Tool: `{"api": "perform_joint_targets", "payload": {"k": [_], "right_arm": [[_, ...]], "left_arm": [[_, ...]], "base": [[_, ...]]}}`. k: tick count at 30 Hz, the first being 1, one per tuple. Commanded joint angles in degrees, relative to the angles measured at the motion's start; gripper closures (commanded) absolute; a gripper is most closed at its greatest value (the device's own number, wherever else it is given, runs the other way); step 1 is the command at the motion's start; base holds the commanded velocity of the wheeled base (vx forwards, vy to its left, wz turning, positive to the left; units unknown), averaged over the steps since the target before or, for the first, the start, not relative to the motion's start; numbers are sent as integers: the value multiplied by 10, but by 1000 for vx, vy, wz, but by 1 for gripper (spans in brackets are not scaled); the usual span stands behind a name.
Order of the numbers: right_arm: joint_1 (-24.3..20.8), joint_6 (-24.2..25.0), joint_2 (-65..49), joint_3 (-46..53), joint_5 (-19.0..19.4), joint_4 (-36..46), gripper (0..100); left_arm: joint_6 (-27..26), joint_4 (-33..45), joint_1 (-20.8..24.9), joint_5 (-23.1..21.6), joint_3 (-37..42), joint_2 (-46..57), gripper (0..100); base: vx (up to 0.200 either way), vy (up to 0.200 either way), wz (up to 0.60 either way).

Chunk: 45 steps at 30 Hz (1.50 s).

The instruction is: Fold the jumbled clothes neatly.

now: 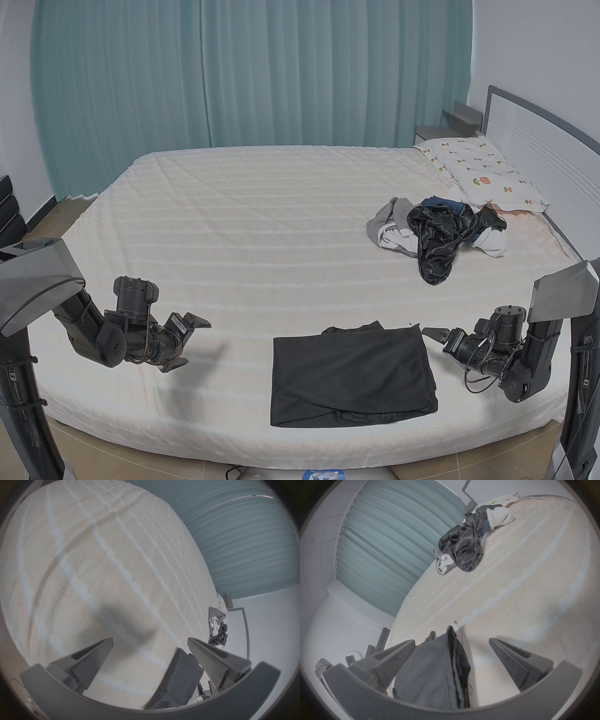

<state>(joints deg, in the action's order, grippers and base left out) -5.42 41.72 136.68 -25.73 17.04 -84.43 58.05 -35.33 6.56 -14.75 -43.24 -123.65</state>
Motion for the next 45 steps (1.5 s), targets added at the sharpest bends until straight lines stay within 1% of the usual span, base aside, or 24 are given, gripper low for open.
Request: {"api": "perform_joint_targets", "payload": {"k": [1,9,17,22,29,33,35,37,38,39,42,45], "right_arm": [[4,0,-5,2,0,-1,0],[8,0,-6,1,0,-1,0],[9,0,-14,1,0,-1,0],[9,-1,-15,1,-1,-1,0],[7,-1,-13,2,-1,-1,0],[4,-1,-12,2,-1,-1,0],[3,-1,-12,2,-1,-1,0],[2,-1,-12,2,-1,-1,0],[2,-1,-12,2,-1,-1,0],[2,-1,-12,2,-1,-1,0],[2,-1,-9,2,-1,-1,0],[2,-1,-8,2,-1,-1,0]], "left_arm": [[0,-1,0,-1,-1,0,0],[7,0,1,-1,-9,3,0],[7,0,36,-1,-10,5,0],[25,0,55,0,-11,5,0],[21,-2,79,0,-11,1,0],[15,-31,82,-1,-10,-8,0],[4,-49,87,1,-4,-16,0],[-22,-66,93,10,2,-27,0],[-22,-66,93,10,2,-27,0],[-53,-77,100,31,8,-42,0],[-102,-91,108,73,14,-68,0],[-128,-107,115,92,22,-79,0]], "base": [[0,0,0],[0,0,0],[0,-200,0],[0,-200,0],[0,-200,0],[0,-150,0],[0,0,0],[0,0,0],[0,0,0],[0,0,0],[0,0,0],[0,0,0]]}}
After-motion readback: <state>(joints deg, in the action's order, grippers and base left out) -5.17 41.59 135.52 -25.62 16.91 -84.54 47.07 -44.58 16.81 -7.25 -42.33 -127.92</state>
